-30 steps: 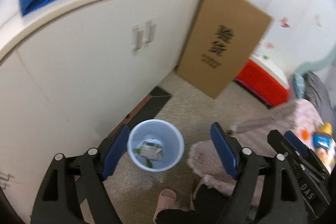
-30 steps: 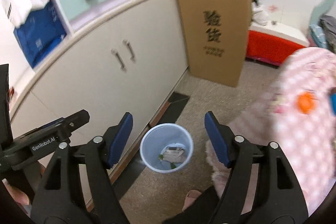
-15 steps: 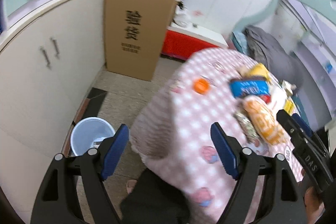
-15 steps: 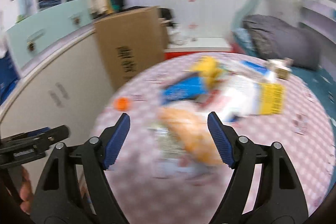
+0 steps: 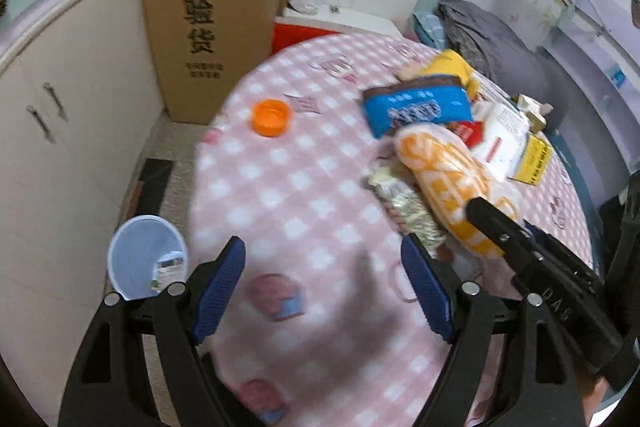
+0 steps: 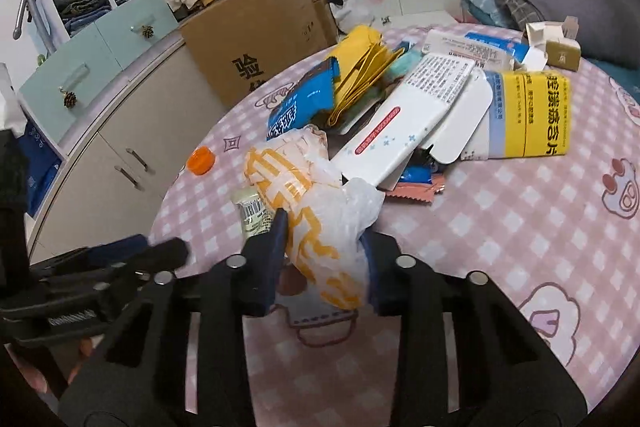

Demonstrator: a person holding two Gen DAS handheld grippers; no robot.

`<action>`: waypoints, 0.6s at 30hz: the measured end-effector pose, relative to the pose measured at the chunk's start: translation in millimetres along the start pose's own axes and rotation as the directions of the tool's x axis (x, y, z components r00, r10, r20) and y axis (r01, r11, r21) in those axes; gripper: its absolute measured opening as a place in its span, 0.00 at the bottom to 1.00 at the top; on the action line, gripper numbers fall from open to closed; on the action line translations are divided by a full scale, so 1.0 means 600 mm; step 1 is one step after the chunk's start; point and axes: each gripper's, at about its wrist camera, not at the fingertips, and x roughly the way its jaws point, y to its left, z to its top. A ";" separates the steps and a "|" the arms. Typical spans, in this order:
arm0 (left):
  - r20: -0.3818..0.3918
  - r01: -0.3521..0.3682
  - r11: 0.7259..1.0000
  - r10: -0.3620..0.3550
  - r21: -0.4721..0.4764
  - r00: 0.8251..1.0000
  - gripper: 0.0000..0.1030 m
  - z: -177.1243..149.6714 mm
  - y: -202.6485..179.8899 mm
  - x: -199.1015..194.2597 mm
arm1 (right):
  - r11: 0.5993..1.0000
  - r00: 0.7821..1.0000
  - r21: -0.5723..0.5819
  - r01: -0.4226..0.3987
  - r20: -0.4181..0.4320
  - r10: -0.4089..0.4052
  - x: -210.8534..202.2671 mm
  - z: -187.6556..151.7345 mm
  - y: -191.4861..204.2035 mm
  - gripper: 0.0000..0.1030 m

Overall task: Collect trash
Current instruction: 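Grasp the orange-striped plastic bag with the right gripper while the left grasps a foil wrapper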

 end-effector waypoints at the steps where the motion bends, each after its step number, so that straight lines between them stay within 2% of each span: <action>1: -0.009 0.007 1.000 -0.007 0.006 1.000 0.76 0.002 -0.009 0.007 | 1.000 1.000 -0.006 0.003 0.009 -0.003 -0.004 -0.001 0.001 0.29; 10: -0.015 0.003 0.998 -0.002 0.070 1.000 0.72 0.014 -0.056 0.047 | 0.999 0.999 0.026 0.023 0.037 -0.024 -0.026 -0.003 -0.026 0.27; 13: -0.008 -0.012 0.994 0.013 0.109 1.000 0.65 0.019 -0.076 0.056 | 0.999 0.999 0.021 0.024 0.035 -0.025 -0.030 -0.002 -0.025 0.27; 14: -0.005 -0.027 0.991 0.028 0.128 1.000 0.61 0.020 -0.081 0.059 | 1.000 0.999 0.024 0.021 0.034 -0.022 -0.029 -0.002 -0.025 0.27; 16: 0.002 -0.035 0.983 0.035 0.183 0.999 0.41 0.018 -0.092 0.060 | 0.999 0.999 0.022 0.025 0.032 -0.026 -0.030 -0.003 -0.024 0.27; 18: -0.016 0.029 0.981 -0.027 0.192 1.000 0.22 0.016 -0.092 0.055 | 0.999 0.999 0.015 0.028 0.035 -0.029 -0.032 -0.003 -0.017 0.27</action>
